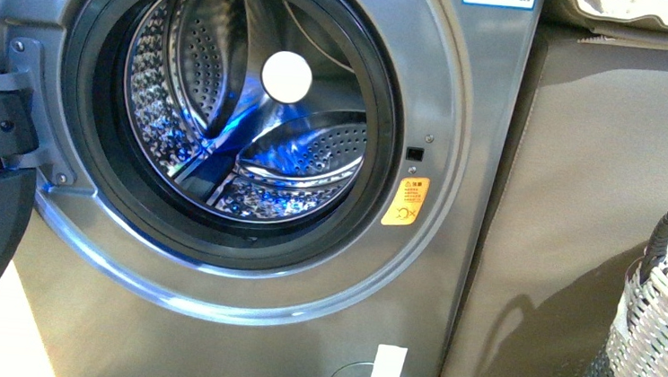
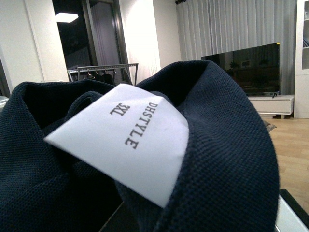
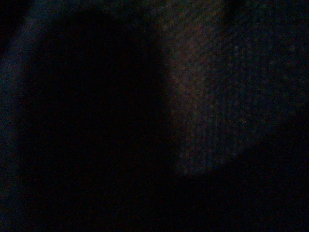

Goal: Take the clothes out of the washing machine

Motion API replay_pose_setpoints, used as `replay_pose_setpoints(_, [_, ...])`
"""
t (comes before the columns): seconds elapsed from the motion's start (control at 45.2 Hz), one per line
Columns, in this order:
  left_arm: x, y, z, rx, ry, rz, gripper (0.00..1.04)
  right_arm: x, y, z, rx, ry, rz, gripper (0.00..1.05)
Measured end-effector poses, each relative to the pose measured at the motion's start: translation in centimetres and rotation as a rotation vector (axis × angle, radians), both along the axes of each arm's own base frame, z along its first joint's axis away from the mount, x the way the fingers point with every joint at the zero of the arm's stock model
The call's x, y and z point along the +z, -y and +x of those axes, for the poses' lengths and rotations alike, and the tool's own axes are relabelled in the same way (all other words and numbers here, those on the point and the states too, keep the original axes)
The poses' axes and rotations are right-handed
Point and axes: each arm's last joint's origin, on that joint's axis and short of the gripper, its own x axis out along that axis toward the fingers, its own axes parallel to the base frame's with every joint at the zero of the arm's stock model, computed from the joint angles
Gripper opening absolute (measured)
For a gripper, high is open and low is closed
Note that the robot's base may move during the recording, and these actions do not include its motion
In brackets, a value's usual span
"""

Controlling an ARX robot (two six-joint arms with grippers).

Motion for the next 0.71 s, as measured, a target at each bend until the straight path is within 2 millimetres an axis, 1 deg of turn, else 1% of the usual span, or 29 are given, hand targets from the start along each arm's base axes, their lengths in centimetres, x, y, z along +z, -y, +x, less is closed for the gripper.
replay_pose_setpoints(0.044, [0.0,0.0,0.0,0.000,0.001,-0.001,0.16,0.1,-0.1,0.2,-0.008,0.014,0.005,0.97])
replay_pose_setpoints(0.089, [0.1,0.0,0.0,0.000,0.002,-0.001,0.16,0.1,-0.2,0.4,-0.021,0.028,0.016,0.95])
replay_pose_setpoints(0.155, [0.1,0.0,-0.1,-0.001,0.004,-0.002,0.16,0.1,-0.2,0.7,-0.046,0.065,0.041,0.82])
replay_pose_setpoints(0.31, [0.1,0.0,-0.1,-0.003,0.004,-0.002,0.16,-0.1,-0.2,0.7,-0.059,0.102,0.068,0.63])
replay_pose_setpoints(0.421, [0.1,0.0,-0.1,-0.003,0.004,-0.002,0.16,-0.8,-0.1,0.6,-0.060,0.099,0.080,0.48])
replay_pose_setpoints(0.576, [0.1,0.0,-0.1,-0.003,0.004,-0.002,0.16,-1.9,0.2,-0.2,-0.054,0.083,0.089,0.25])
replay_pose_setpoints(0.598, [0.1,0.0,-0.1,-0.003,0.004,-0.002,0.16,-1.9,0.3,-0.3,-0.054,0.083,0.090,0.24])
replay_pose_setpoints(0.664, [0.1,0.0,-0.1,-0.003,0.004,-0.002,0.16,-2.2,0.7,-1.0,-0.054,0.083,0.098,0.14])
replay_pose_setpoints(0.708, [0.1,0.0,-0.1,-0.007,0.005,0.000,0.16,-2.2,1.0,-1.6,-0.055,0.088,0.104,0.11])
